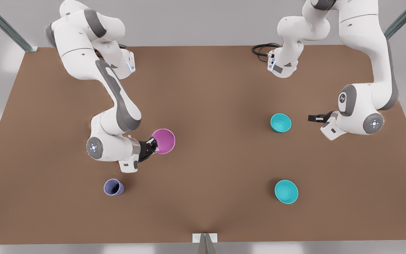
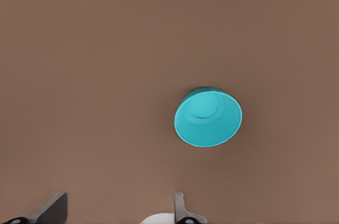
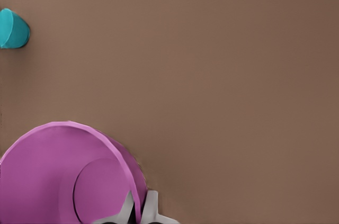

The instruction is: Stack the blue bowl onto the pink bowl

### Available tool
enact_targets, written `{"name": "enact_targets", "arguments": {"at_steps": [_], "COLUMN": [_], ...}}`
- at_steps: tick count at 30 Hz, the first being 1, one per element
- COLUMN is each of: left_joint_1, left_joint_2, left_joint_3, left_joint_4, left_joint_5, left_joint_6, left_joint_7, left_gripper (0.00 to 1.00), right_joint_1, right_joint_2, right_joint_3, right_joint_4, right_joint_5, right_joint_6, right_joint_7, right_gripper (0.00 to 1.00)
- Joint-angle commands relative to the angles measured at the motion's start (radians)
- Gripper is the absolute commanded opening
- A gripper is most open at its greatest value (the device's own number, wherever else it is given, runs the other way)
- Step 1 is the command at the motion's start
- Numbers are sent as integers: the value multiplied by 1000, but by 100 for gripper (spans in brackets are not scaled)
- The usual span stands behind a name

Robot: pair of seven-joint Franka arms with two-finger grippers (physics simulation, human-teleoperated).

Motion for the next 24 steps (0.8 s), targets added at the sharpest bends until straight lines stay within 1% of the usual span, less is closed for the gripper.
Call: {"name": "enact_targets", "arguments": {"at_steps": [1, 2, 3, 4, 5, 6, 7, 8, 9, 11, 12, 13, 14, 18, 19, 23, 24], "left_joint_1": [-1, -1, -2, -10, -14, -24, -22, -22, -22, -24, -24, -24, -25, -42, -44, -44, -44], "left_joint_2": [-4, -2, 1, 7, 19, 25, 30, 48, 56, 57, 57, 59, 60, 59, 59, 80, 80], "left_joint_3": [23, 25, 24, 19, 13, -7, -6, -6, -6, -6, -6, -7, -7, -24, -33, -38, -38], "left_joint_4": [-157, -227, -260, -292, -298, -324, -323, -329, -346, -392, -398, -407, -410, -439, -441, -439, -439], "left_joint_5": [-119, -130, -139, -213, -230, -234, -236, -237, -237, -237, -237, -237, -237, -237, -237, -240, -240], "left_joint_6": [440, 527, 552, 572, 575, 630, 632, 652, 669, 696, 693, 693, 684, 681, 681, 689, 689], "left_joint_7": [5, 6, 6, 43, 64, 66, 140, 160, 160, 195, 195, 195, 195, 195, 195, 195, 195], "left_gripper": [100, 100, 100, 100, 100, 100, 100, 100, 100, 100, 100, 100, 100, 100, 100, 100, 73], "right_joint_1": [83, 117, 140, 184, 218, 253, 275, 301, 322, 395, 421, 459, 496, 497, 491, 467, 447], "right_joint_2": [61, 98, 124, 173, 204, 237, 254, 286, 303, 343, 362, 374, 376, 376, 373, 350, 339], "right_joint_3": [0, 0, 0, -5, -5, -6, -11, -11, -20, -47, -55, -83, -129, -140, -140, -140, -140], "right_joint_4": [73, 110, 129, 163, 174, 180, 179, 189, 197, 191, 194, 197, 199, 196, 199, 199, 200], "right_joint_5": [-1, 1, -1, -3, -22, -26, -38, -74, -133, -268, -282, -291, -291, -311, -311, -297, -296], "right_joint_6": [20, 51, 80, 132, 180, 270, 304, 350, 355, 448, 473, 508, 517, 516, 517, 517, 517], "right_joint_7": [977, 1048, 1072, 1122, 1158, 1218, 1260, 1329, 1363, 1480, 1517, 1558, 1564, 1563, 1560, 1543, 1537], "right_gripper": [21, 21, 21, 21, 21, 21, 21, 21, 21, 21, 21, 21, 21, 21, 100, 100, 100]}}
